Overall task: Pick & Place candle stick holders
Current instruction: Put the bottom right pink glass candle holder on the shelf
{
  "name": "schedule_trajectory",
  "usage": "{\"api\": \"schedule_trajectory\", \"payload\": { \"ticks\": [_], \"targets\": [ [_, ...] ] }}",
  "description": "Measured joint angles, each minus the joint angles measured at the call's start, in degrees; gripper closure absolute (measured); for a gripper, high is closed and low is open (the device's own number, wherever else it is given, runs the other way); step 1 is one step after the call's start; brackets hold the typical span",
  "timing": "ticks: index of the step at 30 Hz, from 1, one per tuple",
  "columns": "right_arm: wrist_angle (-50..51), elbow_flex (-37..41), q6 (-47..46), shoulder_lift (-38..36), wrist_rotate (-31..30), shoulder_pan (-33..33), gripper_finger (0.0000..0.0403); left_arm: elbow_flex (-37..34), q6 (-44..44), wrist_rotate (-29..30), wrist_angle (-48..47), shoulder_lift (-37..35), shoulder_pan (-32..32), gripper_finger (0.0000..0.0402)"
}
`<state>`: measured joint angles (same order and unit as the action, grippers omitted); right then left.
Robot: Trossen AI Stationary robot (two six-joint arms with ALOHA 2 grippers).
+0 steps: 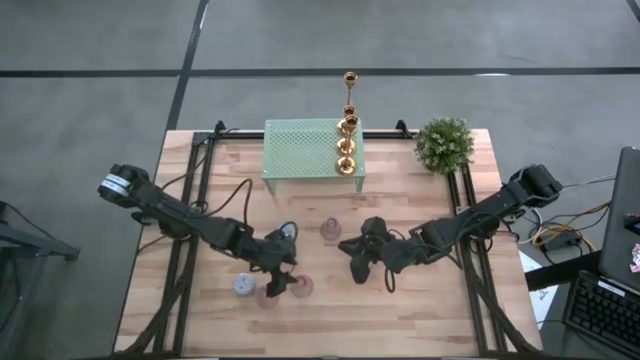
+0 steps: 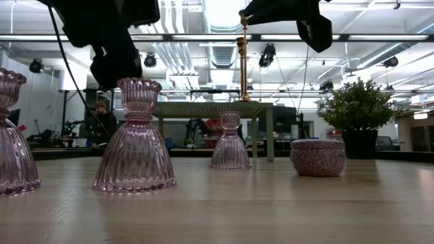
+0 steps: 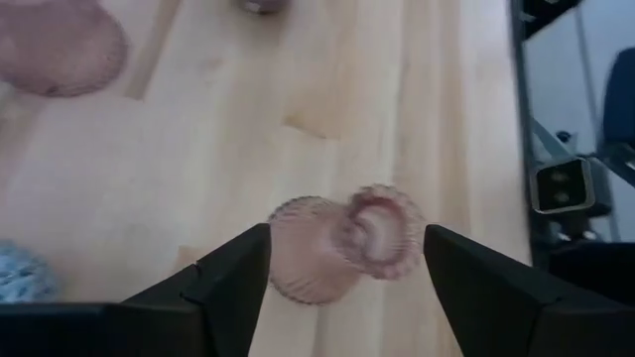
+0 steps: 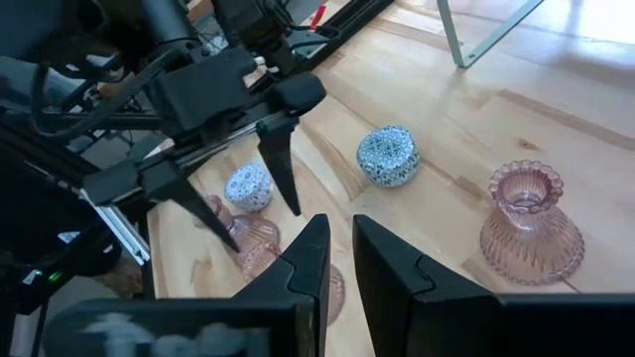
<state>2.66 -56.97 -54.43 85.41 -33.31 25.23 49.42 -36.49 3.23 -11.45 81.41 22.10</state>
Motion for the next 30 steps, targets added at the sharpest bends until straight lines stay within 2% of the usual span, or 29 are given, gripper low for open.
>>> {"api": "schedule_trajectory", "payload": {
  "ticks": [5, 9, 12, 22, 25, 30],
  "targets": [
    [0.02, 0.0, -0.02, 0.0, -1.48, 0.0, 0.036, -0.03, -0.05, -0.13, 0.16, 1.13, -1.28, 0.0174],
    [0.07, 0.0, -0.02, 0.0, -1.83, 0.0, 0.036, -0.03, 0.52, -3.72, 0.6, 3.56, -1.26, 0.0196],
    [0.13, 0.0, -0.03, 0.0, -2.5, 0.0, 0.036, 0.05, 0.27, -5.79, 1.22, 5.27, -1.26, 0.0199],
    [0.13, 0.0, -0.43, 0.0, -2.86, 0.0, 0.036, 0.98, 0.93, -5.71, 0.33, 6.16, -1.43, 0.0207],
    [0.13, 0.0, -0.35, 0.0, -2.88, 0.0, 0.036, 1.04, 1.88, -5.73, 0.21, 6.12, -1.41, 0.0229],
    [0.13, 0.0, -0.1, 0.0, -2.85, 0.0, 0.036, 1.04, 1.85, -5.91, 0.21, 5.96, -1.68, 0.0289]
  ]
}}
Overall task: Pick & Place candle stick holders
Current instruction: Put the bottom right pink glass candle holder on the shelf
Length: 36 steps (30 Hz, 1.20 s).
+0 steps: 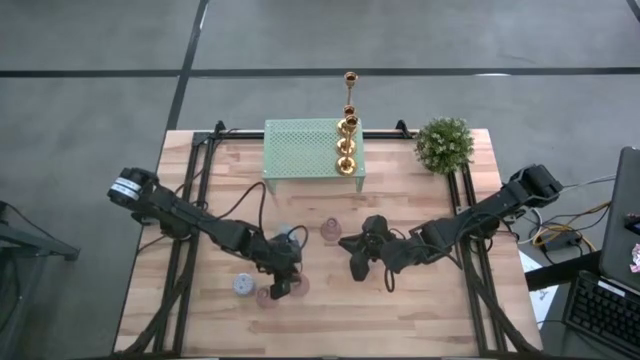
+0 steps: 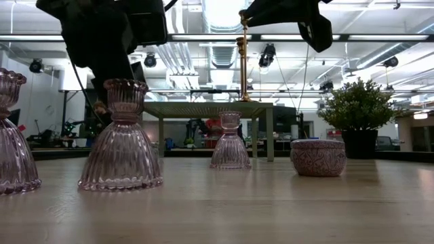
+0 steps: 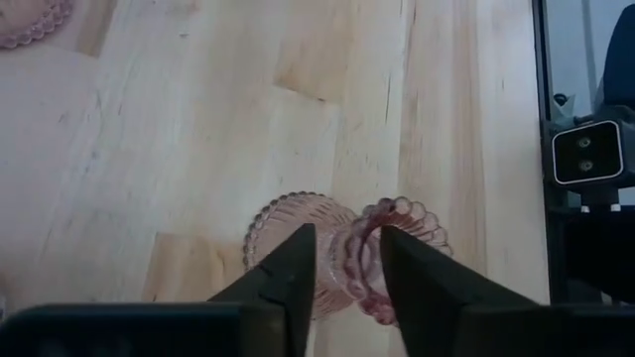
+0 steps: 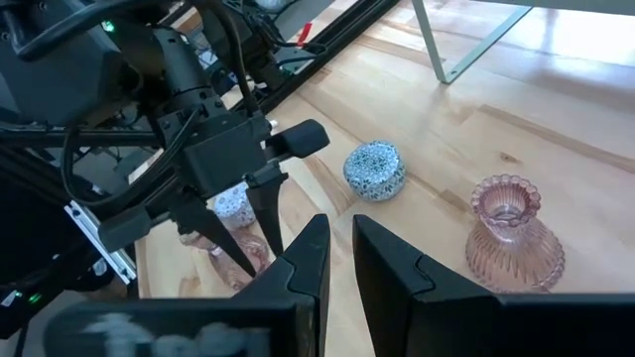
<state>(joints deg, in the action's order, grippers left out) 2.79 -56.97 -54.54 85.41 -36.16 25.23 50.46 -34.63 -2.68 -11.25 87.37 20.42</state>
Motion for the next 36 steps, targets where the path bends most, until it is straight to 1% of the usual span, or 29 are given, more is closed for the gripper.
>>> {"api": "schedule_trajectory", "payload": {
  "ticks": [5, 9, 13, 22, 26, 32, 36],
  "targets": [
    [0.02, 0.0, 0.7, 0.0, 0.0, 0.0, 0.036, 0.0, 0.02, -0.91, -0.15, -0.07, -0.72, 0.0345],
    [0.28, 0.0, 0.76, 0.0, 0.0, 0.0, 0.036, 0.0, -0.84, -1.74, -0.35, -0.75, -1.72, 0.0367],
    [0.42, 0.02, 1.14, 0.0, 0.0, -0.02, 0.036, 0.3, -1.49, -2.47, -1.67, -1.91, -2.96, 0.0368],
    [0.27, 0.05, 1.65, 0.0, 0.0, -0.02, 0.036, 3.83, -6.33, -2.42, -9.93, -4.95, -6.28, 0.0369],
    [0.03, 0.09, 2.53, 0.0, 0.0, -0.02, 0.036, 6.63, -8.51, -2.78, -13.67, -6.65, -8.04, 0.037],
    [-0.39, 0.09, 2.68, -0.15, 0.02, 0.11, 0.036, 11.67, -9.67, -2.57, -20.55, -8.75, -13.5, 0.037],
    [-0.36, -0.28, 3.45, -0.48, 0.07, 0.42, 0.036, 16.0, -10.71, -2.27, -25.47, -9.3, -18.95, 0.0371]
  ]
}}
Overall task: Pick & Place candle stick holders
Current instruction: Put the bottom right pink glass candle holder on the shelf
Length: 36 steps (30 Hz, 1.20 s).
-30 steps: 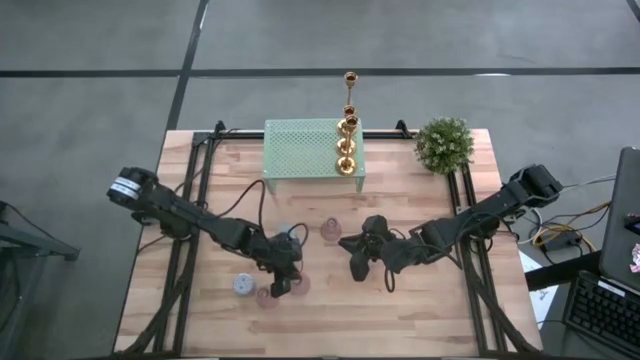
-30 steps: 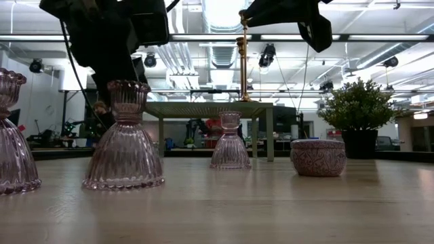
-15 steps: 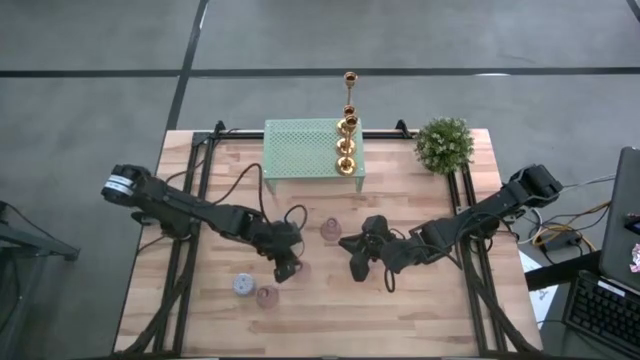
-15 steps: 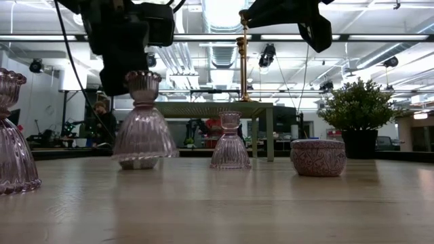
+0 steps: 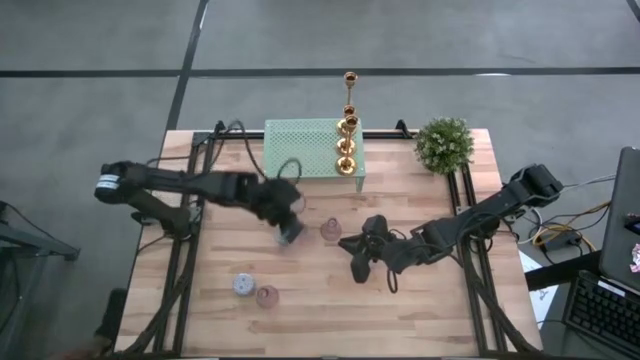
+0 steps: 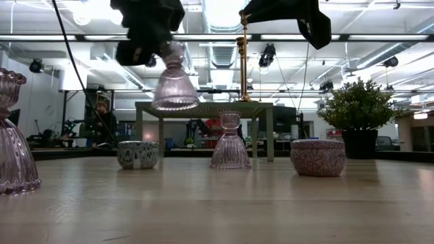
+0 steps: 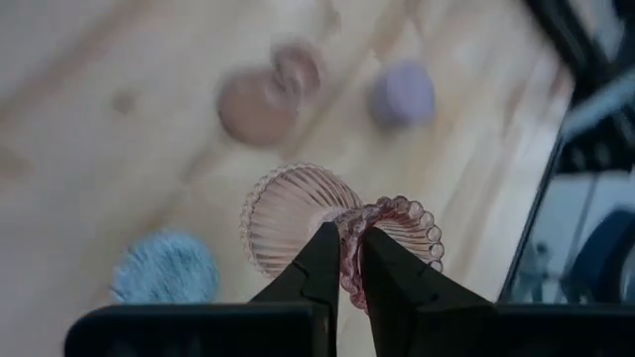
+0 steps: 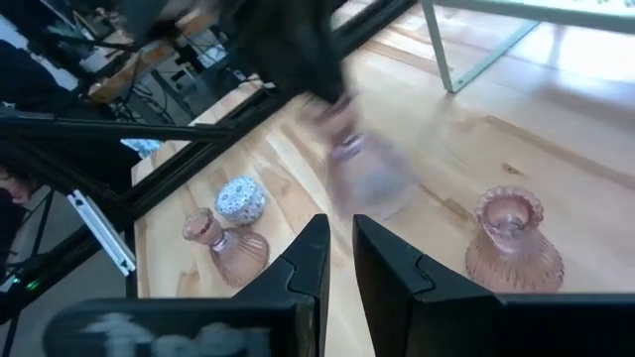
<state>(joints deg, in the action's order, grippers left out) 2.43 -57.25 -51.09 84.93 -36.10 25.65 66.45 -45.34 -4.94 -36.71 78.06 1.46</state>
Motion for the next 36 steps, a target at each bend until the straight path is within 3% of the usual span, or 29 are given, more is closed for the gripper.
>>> {"api": "schedule_trajectory", "payload": {
  "ticks": [13, 19, 28, 36],
  "targets": [
    [0.34, -7.33, 11.82, -0.2, 0.13, 1.33, 0.036, 10.48, 0.08, 1.52, -1.12, -0.15, -22.63, 0.0371],
    [0.67, -8.96, 17.0, -0.2, 0.24, 1.36, 0.036, 14.69, 1.97, 1.44, -0.1, 3.42, -30.55, 0.0371],
    [1.96, -8.75, 14.9, -0.23, -1.42, 0.68, 0.036, 23.8, 8.19, -2.44, -1.6, 14.13, -37.65, 0.0371],
    [2.13, -8.75, 14.48, -0.28, -2.5, 0.59, 0.036, 30.63, 10.42, -6.52, -2.99, 22.03, -39.51, 0.0368]
  ]
}}
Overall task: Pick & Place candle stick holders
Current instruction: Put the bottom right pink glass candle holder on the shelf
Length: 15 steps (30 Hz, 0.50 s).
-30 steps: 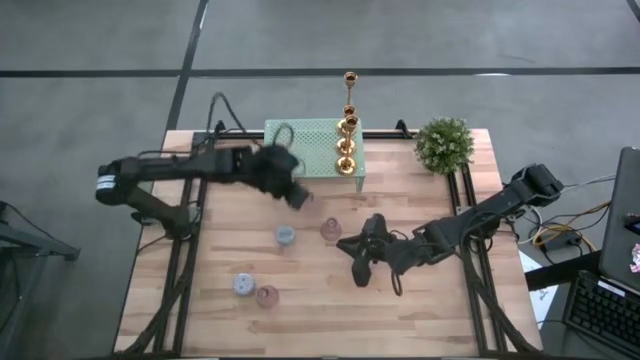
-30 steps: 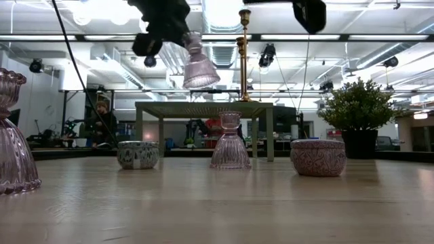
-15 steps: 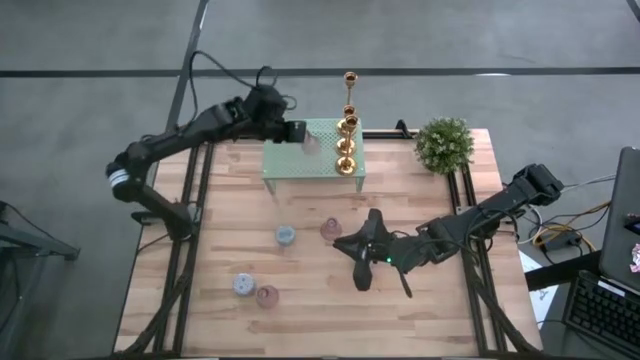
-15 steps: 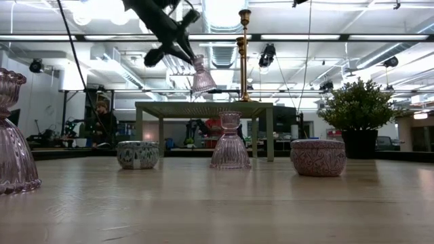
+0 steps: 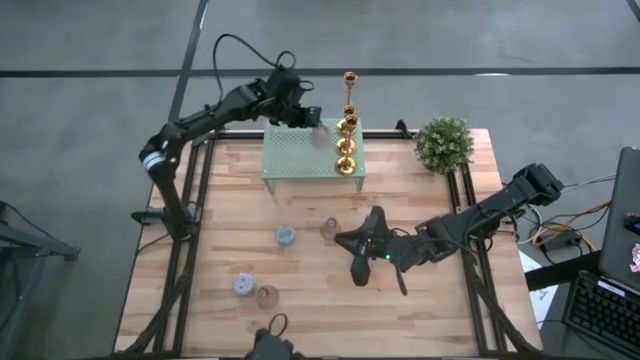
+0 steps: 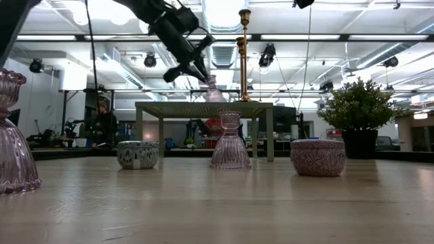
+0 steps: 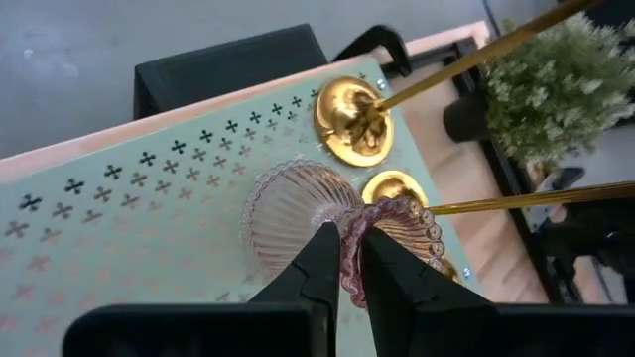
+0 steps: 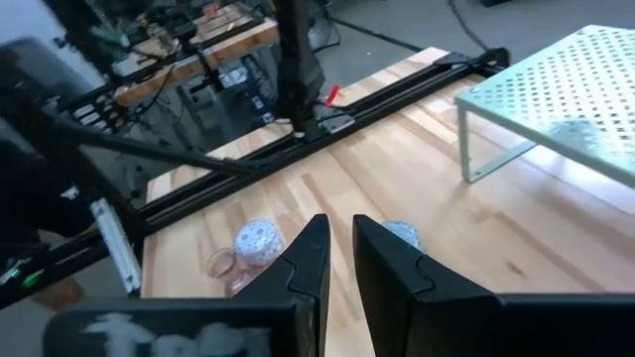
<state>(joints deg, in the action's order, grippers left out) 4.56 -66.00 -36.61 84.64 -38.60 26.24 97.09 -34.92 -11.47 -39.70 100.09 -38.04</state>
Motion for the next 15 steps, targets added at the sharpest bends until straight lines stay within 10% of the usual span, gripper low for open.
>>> {"api": "schedule_trajectory", "payload": {
  "ticks": [15],
  "targets": [
    [0.03, 0.04, -0.91, -0.02, -0.58, 0.0, 0.036, 7.25, 3.48, 6.08, -4.49, 4.16, -0.8, 0.0365]
  ]
}}
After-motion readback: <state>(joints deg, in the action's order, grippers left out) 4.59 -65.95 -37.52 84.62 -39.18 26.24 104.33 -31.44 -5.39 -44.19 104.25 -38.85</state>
